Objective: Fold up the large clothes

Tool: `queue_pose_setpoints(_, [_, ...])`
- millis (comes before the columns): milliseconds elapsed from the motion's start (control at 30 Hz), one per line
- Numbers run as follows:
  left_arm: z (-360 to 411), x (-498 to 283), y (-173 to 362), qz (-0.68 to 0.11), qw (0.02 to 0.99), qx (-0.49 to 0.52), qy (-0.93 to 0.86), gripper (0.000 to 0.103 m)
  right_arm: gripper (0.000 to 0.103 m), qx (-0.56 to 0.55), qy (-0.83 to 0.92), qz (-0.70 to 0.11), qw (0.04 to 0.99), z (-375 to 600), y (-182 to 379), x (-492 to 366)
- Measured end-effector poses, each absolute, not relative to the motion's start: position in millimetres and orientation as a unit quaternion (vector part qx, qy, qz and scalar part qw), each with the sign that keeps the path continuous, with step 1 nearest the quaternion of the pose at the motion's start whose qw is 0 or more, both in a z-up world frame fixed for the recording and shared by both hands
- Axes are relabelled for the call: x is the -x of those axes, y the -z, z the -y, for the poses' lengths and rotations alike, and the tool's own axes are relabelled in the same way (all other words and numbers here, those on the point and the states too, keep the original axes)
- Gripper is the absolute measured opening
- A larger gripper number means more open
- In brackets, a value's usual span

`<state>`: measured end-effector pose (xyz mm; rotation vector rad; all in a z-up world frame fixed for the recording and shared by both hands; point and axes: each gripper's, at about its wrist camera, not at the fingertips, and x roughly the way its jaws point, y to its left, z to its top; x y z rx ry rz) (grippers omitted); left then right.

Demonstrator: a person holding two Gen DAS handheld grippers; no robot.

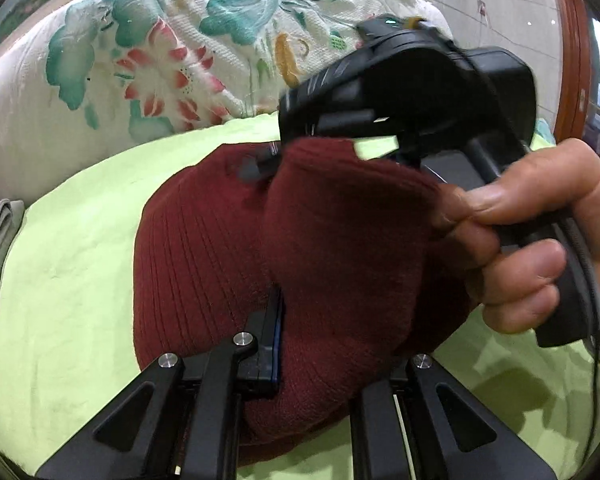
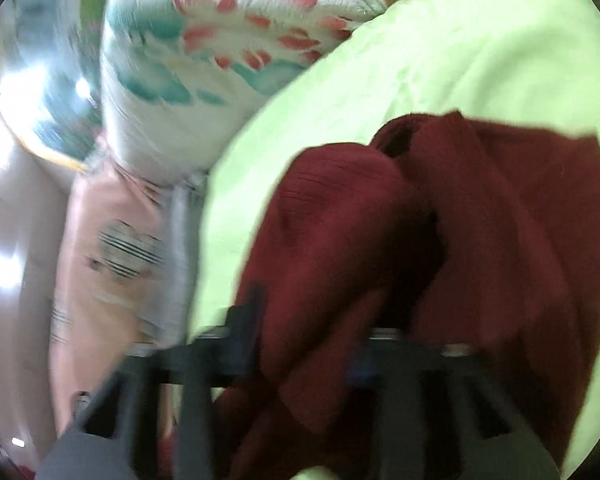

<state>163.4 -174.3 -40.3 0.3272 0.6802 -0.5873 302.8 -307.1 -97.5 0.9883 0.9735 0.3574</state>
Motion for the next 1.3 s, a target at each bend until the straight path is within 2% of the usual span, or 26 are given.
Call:
queue_pose_setpoints(67, [173.2,-164.3,34.8,-0.330,0.889,-0.145,0.284,0.009,0.018,-0.433,-0.172,-0.445,0.765,309.7,90.1,-306.8])
queue_pose_setpoints(267, [196.8,-164.6,12.9,-0.319,0.887,-0.126,0.309,0.010,0.017,-0.356,-0.187,-0.392,0.828,333.7,47.0,-291.5])
queue_pose_setpoints(500, [232.0,-176.0,46.6,-0.372,0.864,-0.118,0.318,0.010,0.017,-0.356,-0.124,-0.444,0.813,363.1,103.8,-282.0])
queue_pose_setpoints(600, [238.5,-170.4,37.0,-0.356,0.865,-0.114,0.334,0.010,0.017,-0.374,-0.124,-0.411,0.822,380.0,94.8,-270.4])
queue_pose_setpoints(667, [245.3,-171.1,41.4,-0.359,0.862,-0.127,0.335,0.010,0.017,-0.366,-0.112,-0.417,0.824,382.5,94.0,-270.9])
queue_pose_setpoints(800, [247.4,-179.5,57.1,-0.382,0.851,-0.135,0.333,0.015,0.017,-0.359,-0.098,-0.449,0.812,378.4,114.7,-274.7])
queue_pose_setpoints(900, [237.8,-175.7,49.8,-0.391,0.841,-0.124,0.353,0.028,0.019,-0.366,-0.099,-0.442,0.813,378.9,117.1,-269.6])
queue_pose_setpoints(967, [228.1,-173.2,41.7,-0.396,0.834,-0.111,0.366,0.036,0.027,-0.370,-0.091,-0.441,0.813,379.4,115.3,-266.0])
queue_pose_setpoints(1033, [208.4,-164.9,30.0,-0.401,0.830,-0.090,0.378,0.057,0.035,-0.359,-0.073,-0.445,0.817,379.0,109.0,-260.2])
queue_pose_setpoints(1100, [182.8,-158.3,16.9,-0.396,0.832,-0.067,0.383,0.066,0.047,-0.347,-0.058,-0.446,0.823,378.1,100.7,-252.2])
queue_pose_setpoints(1133, [170.1,-155.4,10.5,-0.394,0.832,-0.055,0.386,0.077,0.060,-0.345,-0.053,-0.446,0.824,378.4,98.3,-248.0])
queue_pose_setpoints(1167, [156.6,-154.2,5.5,-0.393,0.834,-0.043,0.385,0.083,0.072,-0.344,-0.048,-0.443,0.827,379.3,93.5,-241.3])
queue_pose_setpoints(1233, [131.3,-160.6,-0.5,-0.394,0.840,-0.019,0.372,0.087,0.078,-0.350,-0.052,-0.430,0.831,381.5,86.7,-230.1])
queue_pose_setpoints(1300, [109.9,-176.0,0.6,-0.412,0.838,0.007,0.358,0.087,0.079,-0.365,-0.057,-0.424,0.827,384.2,84.5,-221.4])
